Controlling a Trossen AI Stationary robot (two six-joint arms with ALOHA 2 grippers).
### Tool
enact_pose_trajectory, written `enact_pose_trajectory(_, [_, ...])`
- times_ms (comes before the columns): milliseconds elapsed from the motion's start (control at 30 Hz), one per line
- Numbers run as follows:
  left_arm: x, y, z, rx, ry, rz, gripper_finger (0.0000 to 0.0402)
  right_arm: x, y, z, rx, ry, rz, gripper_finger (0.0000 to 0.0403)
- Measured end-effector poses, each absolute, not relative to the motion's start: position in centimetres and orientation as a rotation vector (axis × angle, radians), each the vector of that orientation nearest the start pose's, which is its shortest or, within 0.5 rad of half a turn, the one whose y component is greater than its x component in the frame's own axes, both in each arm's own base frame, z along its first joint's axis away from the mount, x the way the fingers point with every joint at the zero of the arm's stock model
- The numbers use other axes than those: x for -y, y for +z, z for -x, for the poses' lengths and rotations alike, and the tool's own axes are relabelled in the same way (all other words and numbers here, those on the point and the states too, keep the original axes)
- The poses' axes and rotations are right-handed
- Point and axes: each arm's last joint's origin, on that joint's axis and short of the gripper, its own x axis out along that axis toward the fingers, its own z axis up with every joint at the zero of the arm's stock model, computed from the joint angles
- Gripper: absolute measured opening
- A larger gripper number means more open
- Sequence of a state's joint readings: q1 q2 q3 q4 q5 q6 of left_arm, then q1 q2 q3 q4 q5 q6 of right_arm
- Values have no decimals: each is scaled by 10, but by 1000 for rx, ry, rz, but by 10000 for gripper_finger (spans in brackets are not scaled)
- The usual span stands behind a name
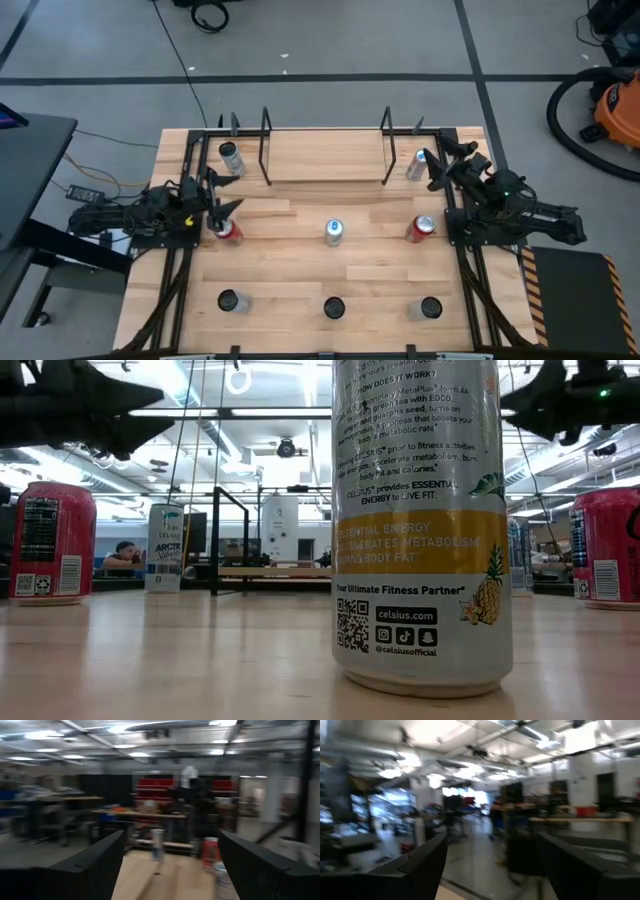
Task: Place canned beverage on shelf
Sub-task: Put the top blue soda can on the shelf
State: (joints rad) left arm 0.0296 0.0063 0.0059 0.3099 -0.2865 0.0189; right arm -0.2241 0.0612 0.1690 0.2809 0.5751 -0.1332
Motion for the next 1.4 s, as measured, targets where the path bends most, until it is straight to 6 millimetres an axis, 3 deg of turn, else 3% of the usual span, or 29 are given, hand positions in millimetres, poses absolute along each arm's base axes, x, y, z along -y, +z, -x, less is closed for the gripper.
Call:
enact_pose_trajectory(167, [-14, 198, -89, 345, 435, 52, 321, 37, 239, -75, 199, -971, 55, 313])
enact_pose_trajectory(400, [-14, 205, -86, 431, 436, 71, 321, 42, 230, -84, 50, -1093, 77, 313])
enact_pose_trajectory(733, [-14, 214, -81, 519, 461, 44, 321, 41, 227, -93, -5, -1190, 76, 313])
enact_pose_trajectory(900, [-15, 217, -79, 566, 466, 53, 321, 37, 263, -91, 53, -1173, 56, 313])
enact_pose_trajectory(1100, [-15, 217, -79, 554, 479, 8, 321, 33, 316, -85, 0, -1194, 99, 313])
enact_pose_trajectory(1267, [-15, 217, -79, 553, 480, 4, 321, 32, 355, -72, -72, -1253, 126, 313])
enact_pose_trajectory(1400, [-15, 217, -79, 553, 480, 4, 321, 31, 378, -59, -52, -1235, 36, 313])
